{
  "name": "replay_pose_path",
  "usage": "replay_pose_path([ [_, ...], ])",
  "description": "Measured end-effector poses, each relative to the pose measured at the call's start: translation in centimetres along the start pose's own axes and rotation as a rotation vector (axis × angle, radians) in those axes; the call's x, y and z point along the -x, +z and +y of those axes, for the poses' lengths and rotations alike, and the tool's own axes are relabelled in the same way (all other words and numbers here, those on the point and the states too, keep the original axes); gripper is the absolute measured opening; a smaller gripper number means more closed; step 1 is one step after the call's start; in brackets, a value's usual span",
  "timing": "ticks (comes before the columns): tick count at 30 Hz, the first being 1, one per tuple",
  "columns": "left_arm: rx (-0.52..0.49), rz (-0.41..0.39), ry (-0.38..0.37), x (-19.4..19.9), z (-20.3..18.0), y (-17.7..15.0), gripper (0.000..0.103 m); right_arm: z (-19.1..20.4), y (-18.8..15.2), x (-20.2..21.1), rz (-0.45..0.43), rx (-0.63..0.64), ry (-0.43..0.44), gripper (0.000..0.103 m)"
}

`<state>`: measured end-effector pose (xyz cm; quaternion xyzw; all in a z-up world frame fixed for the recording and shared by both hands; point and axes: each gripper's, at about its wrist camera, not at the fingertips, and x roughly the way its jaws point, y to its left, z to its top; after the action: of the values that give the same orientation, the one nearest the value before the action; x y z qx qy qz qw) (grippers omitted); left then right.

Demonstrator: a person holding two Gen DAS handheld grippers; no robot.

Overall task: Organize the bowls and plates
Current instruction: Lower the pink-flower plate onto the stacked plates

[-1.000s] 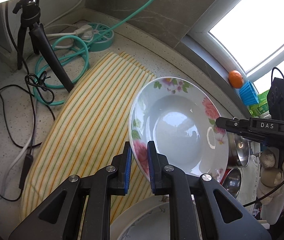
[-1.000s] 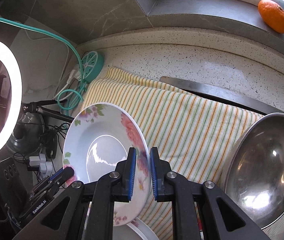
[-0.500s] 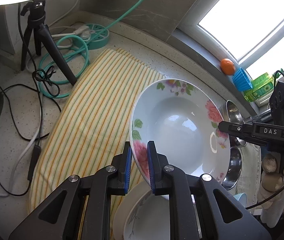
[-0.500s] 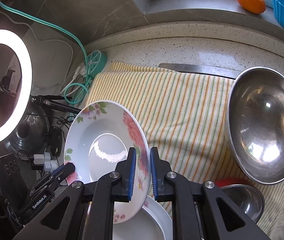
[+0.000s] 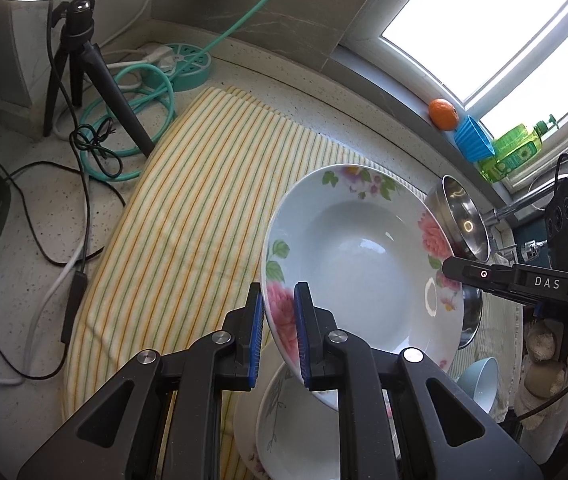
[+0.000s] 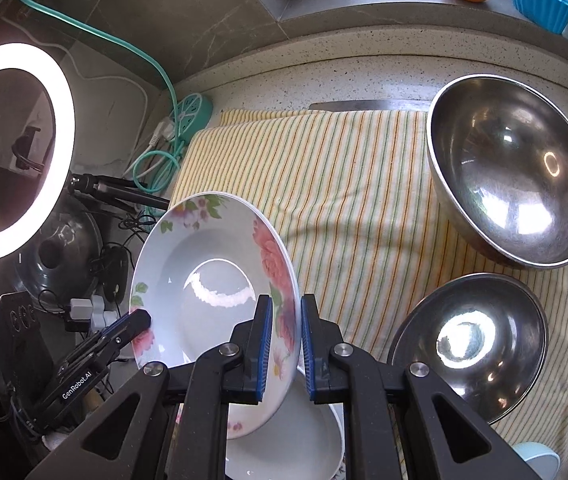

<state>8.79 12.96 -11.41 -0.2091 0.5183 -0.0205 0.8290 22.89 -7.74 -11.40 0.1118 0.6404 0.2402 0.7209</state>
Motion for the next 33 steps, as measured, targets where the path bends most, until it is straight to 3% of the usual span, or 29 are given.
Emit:
replay_pose_path([
  [18, -0.049, 0.046, -0.021, 0.6, -0.3, -3.2, 0.013, -0.9, -5.8, 1.6, -0.045, -0.035, -0.017, 0.013],
  [33, -0.086, 0.071, -0.010, 0.7, -0.6, -5.2, 0.013, -2.3, -9.6, 1.1, -0.021, -0.079, -0.013, 0.013],
])
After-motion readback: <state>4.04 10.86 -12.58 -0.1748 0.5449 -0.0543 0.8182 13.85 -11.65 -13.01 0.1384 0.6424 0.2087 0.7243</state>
